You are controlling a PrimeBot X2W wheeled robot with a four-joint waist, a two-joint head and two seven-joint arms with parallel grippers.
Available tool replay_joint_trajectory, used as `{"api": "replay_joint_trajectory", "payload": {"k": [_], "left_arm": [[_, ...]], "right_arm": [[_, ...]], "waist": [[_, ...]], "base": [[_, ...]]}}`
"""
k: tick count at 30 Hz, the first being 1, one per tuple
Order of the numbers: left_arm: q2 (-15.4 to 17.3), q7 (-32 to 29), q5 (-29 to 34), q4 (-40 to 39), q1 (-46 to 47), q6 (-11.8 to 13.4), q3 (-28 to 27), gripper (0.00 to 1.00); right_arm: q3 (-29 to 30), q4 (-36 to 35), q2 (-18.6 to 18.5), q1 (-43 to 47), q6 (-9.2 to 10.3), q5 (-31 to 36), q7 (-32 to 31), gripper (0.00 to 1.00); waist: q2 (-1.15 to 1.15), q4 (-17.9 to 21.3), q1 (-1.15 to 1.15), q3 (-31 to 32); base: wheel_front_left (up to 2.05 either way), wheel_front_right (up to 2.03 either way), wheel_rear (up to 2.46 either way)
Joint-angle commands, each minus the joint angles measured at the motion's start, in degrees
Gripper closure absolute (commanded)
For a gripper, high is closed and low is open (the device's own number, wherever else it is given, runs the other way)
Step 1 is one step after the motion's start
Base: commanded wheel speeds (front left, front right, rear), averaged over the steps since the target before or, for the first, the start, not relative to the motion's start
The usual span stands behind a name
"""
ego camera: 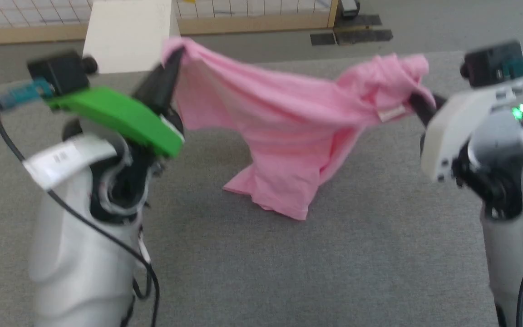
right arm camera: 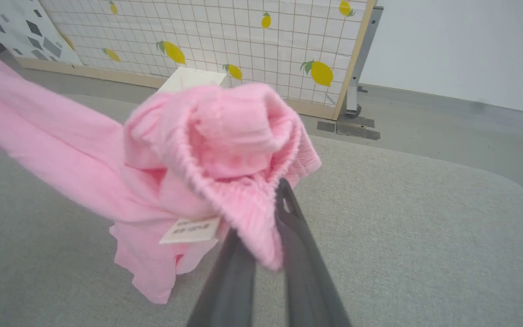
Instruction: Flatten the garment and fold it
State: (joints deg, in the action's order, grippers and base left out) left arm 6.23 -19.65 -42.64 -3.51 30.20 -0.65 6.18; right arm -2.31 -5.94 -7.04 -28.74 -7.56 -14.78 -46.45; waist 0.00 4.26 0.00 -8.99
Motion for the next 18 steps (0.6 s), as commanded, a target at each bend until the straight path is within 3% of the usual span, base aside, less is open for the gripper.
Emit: {"api": "replay_joint_trajectory", "payload": {"k": [1,6,11,15,18], "left_arm": [[0.5,0.4,-0.1,2.3,4.5,0.6,-1.2,1.0],[1.7,3.8,0.7,11.8,17.5,1.8,-4.5,1.0],[1.9,11.8,2.4,18.3,28.8,1.4,-6.8,1.0],[2.6,17.1,4.4,20.8,32.2,-0.6,-6.4,1.0],[3.2,18.1,6.2,22.2,30.3,-2.1,-4.4,1.0]], "right_arm": [[-0.6,3.3,-0.8,-4.5,0.08,0.1,0.2,1.0],[0.2,15.5,0.3,-19.3,0.08,1.3,4.4,1.0],[3.0,24.6,2.8,-31.6,0.08,2.9,14.4,1.0],[3.8,30.1,3.7,-35.3,0.08,2.7,21.4,1.0],[2.4,33.9,4.0,-33.7,0.08,1.5,23.2,1.0]], "waist": [[0.0,-0.4,0.0,-3.8],[0.0,-0.6,0.0,-8.6],[0.0,-1.2,0.0,-12.0],[0.0,-1.9,0.0,-13.0],[0.0,-2.5,0.0,-12.9]], "base": [[0.0,0.0,0.0],[0.0,0.0,0.0],[0.0,0.0,0.0],[0.0,0.0,0.0],[0.0,0.0,0.0]]}}
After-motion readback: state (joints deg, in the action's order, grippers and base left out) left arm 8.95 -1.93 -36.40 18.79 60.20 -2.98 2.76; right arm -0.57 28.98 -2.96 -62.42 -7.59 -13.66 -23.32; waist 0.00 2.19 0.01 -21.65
